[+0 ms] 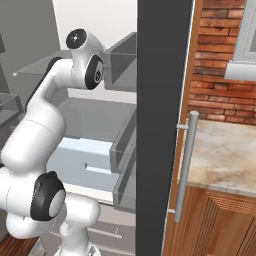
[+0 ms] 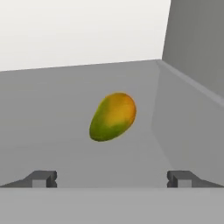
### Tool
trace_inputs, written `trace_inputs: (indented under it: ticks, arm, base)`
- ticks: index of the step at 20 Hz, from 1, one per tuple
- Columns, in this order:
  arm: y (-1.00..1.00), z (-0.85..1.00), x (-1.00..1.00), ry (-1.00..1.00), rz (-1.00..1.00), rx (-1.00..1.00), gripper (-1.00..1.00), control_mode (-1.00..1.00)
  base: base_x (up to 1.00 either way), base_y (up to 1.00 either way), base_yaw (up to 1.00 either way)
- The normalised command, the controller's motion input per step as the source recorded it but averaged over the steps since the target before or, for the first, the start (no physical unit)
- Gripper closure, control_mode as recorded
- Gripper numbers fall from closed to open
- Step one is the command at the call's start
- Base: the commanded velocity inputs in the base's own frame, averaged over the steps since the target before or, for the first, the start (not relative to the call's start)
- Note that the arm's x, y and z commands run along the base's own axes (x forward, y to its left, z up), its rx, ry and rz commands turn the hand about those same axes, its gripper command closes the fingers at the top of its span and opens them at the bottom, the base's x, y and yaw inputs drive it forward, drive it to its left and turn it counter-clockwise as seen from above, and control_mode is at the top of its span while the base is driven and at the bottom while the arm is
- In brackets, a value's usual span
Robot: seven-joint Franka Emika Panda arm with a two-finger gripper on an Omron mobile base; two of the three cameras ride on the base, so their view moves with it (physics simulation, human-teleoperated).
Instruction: Open the fridge, remove the mango, lemon wedge, and shrimp, and place them on any counter.
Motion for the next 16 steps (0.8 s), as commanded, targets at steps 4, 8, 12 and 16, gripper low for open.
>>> trace_inputs:
  ticks: [4,8,12,16]
  arm:
    - [-0.09,-0.06,0.5,0.04,0.0,0.02,-1.0,-1.0]
    - [-0.1,-0.04,0.45,0.04,0.0,0.02,-1.0,-1.0]
    - [-0.08,-0.09,0.35,0.01,0.0,0.0,-1.0,-1.0]
    - [-0.07,-0.18,0.35,0.0,0.0,0.0,-1.0,-1.0]
  base:
    - [0.0,0.0,0.0]
    - [0.0,0.0,0.0]
    - [0.0,0.0,0.0]
    - [0.0,0.0,0.0]
